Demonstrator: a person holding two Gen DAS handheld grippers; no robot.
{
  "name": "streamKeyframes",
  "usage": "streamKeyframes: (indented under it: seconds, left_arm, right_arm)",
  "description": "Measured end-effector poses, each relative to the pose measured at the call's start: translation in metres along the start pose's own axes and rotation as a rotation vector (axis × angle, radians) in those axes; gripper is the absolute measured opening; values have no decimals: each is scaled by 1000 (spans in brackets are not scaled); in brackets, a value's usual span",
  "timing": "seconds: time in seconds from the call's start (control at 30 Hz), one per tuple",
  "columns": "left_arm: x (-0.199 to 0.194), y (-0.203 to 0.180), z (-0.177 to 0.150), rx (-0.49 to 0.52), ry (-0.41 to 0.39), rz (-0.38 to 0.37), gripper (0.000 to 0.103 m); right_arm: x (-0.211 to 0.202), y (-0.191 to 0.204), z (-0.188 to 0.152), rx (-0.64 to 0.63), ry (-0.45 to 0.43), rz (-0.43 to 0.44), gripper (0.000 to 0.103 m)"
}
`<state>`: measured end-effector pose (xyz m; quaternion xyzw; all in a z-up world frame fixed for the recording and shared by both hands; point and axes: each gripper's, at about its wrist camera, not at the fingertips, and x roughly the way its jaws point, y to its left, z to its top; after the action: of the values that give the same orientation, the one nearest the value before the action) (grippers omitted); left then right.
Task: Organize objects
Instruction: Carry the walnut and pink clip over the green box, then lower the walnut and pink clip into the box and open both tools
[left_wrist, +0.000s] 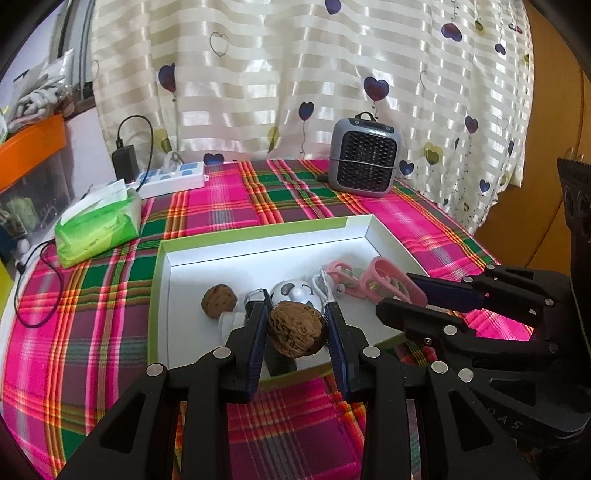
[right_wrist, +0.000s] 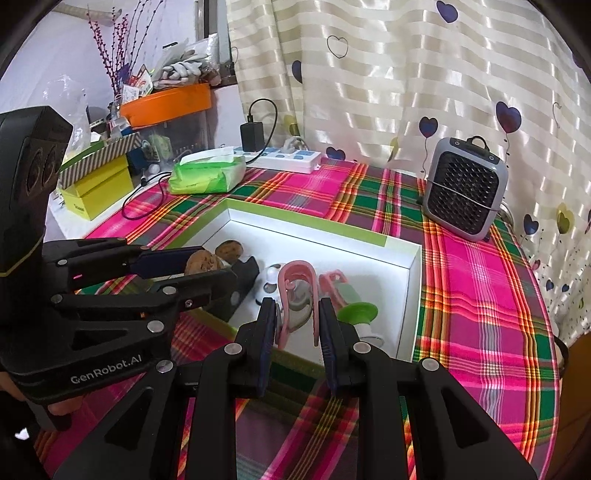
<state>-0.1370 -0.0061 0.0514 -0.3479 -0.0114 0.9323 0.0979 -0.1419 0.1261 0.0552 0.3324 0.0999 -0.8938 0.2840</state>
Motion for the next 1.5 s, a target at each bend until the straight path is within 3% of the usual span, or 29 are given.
streamKeyframes:
  seconds: [0.93,1.5]
  left_arm:
    - [33,-2,4,29,23,27,30]
    - [30,-6,4,51,3,57,30]
  right_arm:
    - [36,-15,-6,41,84,1,24]
    - [32,-17,-8,47,65,-16,28]
